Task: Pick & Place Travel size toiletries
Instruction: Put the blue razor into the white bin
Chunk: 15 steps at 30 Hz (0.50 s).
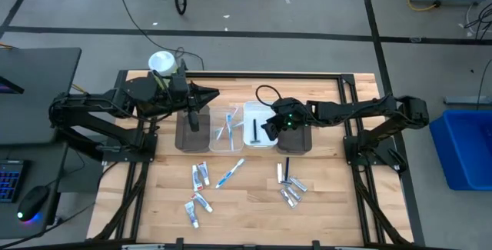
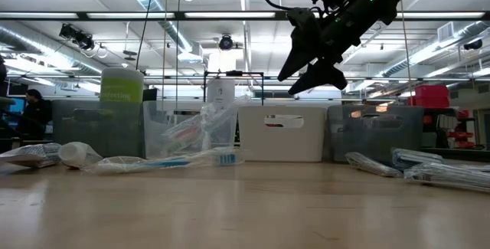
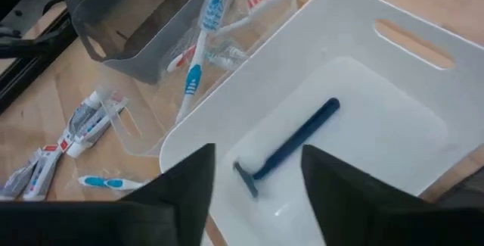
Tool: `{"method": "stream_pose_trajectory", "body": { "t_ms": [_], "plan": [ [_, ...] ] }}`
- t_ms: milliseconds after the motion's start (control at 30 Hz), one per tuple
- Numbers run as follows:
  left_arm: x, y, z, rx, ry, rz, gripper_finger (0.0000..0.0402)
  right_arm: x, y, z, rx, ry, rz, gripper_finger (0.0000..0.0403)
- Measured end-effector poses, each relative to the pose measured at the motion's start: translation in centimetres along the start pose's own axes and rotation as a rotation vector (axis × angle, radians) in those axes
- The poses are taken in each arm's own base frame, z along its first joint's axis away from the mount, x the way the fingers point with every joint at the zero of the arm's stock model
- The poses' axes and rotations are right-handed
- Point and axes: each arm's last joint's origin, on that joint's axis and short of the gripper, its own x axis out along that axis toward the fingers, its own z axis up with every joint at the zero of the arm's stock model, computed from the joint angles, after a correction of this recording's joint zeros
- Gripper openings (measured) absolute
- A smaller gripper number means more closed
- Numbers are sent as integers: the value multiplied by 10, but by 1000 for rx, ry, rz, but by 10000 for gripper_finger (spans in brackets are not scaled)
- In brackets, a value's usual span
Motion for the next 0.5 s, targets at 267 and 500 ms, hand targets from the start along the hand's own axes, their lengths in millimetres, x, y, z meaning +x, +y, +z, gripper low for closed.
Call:
{"method": "stream_pose_trajectory", "body": {
  "t_ms": [267,500],
  "plan": [
    [0,-1,0,-1,2,-18,41,-24,15,7,-88,-104,108,240],
    [0,-1,0,0,3,-25,41,-57,36,-2,-277,-155,207,210]
  ]
}}
